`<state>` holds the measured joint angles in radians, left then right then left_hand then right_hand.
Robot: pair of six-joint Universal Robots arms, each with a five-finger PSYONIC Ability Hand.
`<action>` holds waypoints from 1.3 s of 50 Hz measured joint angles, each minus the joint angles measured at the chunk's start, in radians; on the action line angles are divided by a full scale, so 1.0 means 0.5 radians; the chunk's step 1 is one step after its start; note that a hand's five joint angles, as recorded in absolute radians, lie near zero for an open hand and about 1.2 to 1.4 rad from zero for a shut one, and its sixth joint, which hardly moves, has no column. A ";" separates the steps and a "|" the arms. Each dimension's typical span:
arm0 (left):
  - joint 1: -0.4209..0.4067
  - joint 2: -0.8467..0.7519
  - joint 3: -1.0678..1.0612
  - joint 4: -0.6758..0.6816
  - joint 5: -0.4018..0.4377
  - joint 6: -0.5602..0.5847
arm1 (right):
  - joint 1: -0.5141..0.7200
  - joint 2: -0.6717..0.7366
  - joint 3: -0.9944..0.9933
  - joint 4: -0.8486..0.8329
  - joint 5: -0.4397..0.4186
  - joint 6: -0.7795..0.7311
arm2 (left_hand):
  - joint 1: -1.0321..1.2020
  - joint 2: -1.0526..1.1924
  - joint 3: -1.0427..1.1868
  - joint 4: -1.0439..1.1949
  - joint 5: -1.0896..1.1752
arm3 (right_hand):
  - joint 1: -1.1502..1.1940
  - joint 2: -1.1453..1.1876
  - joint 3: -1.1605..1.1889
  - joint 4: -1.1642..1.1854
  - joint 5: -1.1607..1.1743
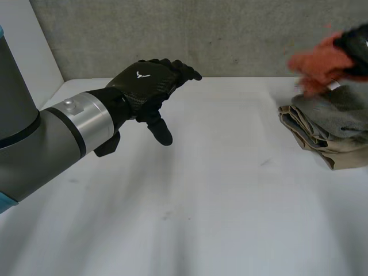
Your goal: Fold the laundry.
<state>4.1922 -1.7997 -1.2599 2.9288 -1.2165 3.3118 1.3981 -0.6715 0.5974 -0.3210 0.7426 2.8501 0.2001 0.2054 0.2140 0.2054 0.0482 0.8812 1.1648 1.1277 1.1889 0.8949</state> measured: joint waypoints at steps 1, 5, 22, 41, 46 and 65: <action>0.000 0.000 0.001 0.007 0.000 -0.009 | -0.011 0.002 0.011 0.001 -0.015 -0.001 | 0.000 0.000 0.000 0.000 0.000 | 0.000 0.000 0.000 0.000 0.000; -0.001 0.001 0.003 0.028 0.000 -0.041 | -0.169 0.029 0.206 0.011 -0.203 -0.018 | 0.000 0.000 0.000 0.000 0.000 | 0.000 0.000 0.000 0.000 0.000; -0.003 0.003 0.001 0.052 0.000 -0.101 | -0.410 -0.008 0.566 0.155 -0.338 -0.284 | 0.000 0.000 0.000 0.000 0.000 | -0.313 -0.354 -0.315 -0.318 -0.309; 0.012 0.047 0.011 0.052 -0.003 -0.111 | -0.137 -0.750 0.324 0.902 1.069 -0.418 | 0.000 0.000 0.000 0.000 0.000 | -1.353 -1.884 -1.818 -1.899 -1.644; 0.083 0.098 0.017 0.063 -0.040 -0.149 | 0.192 -0.892 0.440 0.931 1.224 -0.268 | 0.000 0.000 0.000 0.000 0.000 | -1.353 -1.884 -1.818 -1.899 -1.644; 0.402 0.159 -0.061 0.129 -0.491 -0.325 | 1.060 -1.226 1.307 0.580 1.766 0.182 | 0.000 0.000 0.000 0.000 0.000 | -1.353 -1.884 -1.818 -1.899 -1.644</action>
<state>4.3931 -1.7204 -1.2906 2.9933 -1.4619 3.1494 1.9283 -1.2844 1.2511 -0.0309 1.6254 2.9410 0.2001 0.2054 0.2140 0.2055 0.0482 0.2049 0.2228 0.2188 0.2393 0.0730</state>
